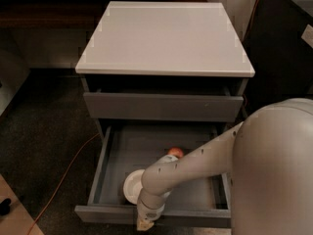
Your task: Close middle drawer
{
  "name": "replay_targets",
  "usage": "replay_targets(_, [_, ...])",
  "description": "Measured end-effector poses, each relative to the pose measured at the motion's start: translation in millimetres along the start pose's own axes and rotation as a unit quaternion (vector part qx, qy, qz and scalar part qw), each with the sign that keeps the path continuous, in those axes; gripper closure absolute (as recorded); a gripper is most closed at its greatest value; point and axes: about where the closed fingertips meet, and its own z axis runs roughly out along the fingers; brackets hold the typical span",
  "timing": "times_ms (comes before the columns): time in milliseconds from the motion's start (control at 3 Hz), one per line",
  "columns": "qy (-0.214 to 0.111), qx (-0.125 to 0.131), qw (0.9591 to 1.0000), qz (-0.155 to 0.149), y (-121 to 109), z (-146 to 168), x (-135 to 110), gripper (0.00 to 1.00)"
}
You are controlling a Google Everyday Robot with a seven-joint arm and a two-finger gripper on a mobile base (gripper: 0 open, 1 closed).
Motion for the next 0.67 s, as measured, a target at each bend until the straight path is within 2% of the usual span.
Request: replay_targets(667, [0.005,0.014,0.9999,0.004,-11.4,-3.9,-0.4,1.00])
